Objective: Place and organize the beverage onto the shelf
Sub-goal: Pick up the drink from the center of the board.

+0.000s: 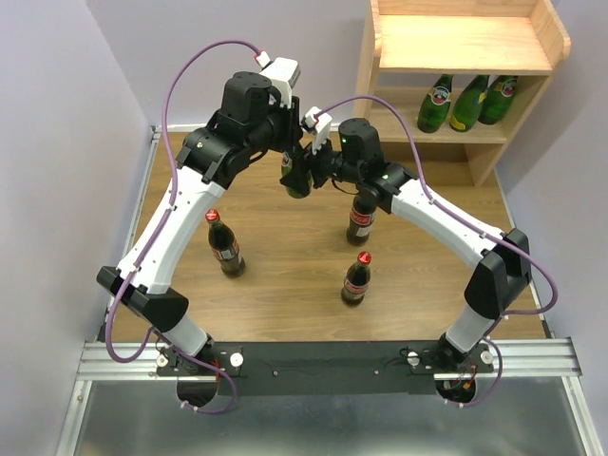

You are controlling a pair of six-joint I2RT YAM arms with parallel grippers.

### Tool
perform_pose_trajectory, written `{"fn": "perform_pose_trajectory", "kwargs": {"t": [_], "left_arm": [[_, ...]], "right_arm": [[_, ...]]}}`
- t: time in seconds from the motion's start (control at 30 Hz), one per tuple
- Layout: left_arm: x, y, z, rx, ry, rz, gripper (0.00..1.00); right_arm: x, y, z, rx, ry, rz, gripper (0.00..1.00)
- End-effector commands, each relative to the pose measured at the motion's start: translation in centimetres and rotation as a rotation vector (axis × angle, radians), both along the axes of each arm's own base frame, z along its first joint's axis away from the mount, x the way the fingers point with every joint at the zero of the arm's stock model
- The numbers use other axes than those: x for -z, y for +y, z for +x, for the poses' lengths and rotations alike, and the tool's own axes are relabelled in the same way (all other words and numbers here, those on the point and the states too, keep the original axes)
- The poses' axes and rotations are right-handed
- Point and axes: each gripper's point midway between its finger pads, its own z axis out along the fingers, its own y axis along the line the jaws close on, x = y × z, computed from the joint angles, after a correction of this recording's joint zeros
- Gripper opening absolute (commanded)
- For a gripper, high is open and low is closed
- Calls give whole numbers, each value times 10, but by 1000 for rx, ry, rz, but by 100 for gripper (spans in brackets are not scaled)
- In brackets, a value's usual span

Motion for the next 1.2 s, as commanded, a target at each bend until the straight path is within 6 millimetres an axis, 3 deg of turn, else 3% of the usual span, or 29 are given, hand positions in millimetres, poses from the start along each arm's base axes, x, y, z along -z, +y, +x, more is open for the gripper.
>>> {"fn": "perform_pose_trajectory", "kwargs": {"t": [0.0, 0.17, 0.23, 0.33, 0.47, 0.6, 0.87, 1.17], "left_arm": [[-78, 1, -16, 21, -187, -151, 0], [-79, 1, -18, 24, -194, -163, 0], [-79, 1, -19, 26, -200, -171, 0], [-77, 1, -19, 25, -206, -184, 1], [-72, -5, -25, 64, -200, -206, 19], [-62, -8, -26, 79, -182, -212, 29], [-55, -9, -26, 82, -174, -214, 41], [-60, -7, -28, 82, -189, -221, 53]], "right_arm": [[-5, 8, -3, -22, -10, 19, 53], [-15, 6, -8, -35, -27, 33, 8], [-23, 5, -10, -36, -38, 44, 1], [-36, 2, -14, -39, -58, 61, 1], [-51, -1, -19, -47, -80, 82, 1], [-59, -2, -22, -53, -92, 92, 1], [-61, 0, -27, -80, -90, 101, 1], [-61, 0, -27, -81, -89, 100, 1]]}}
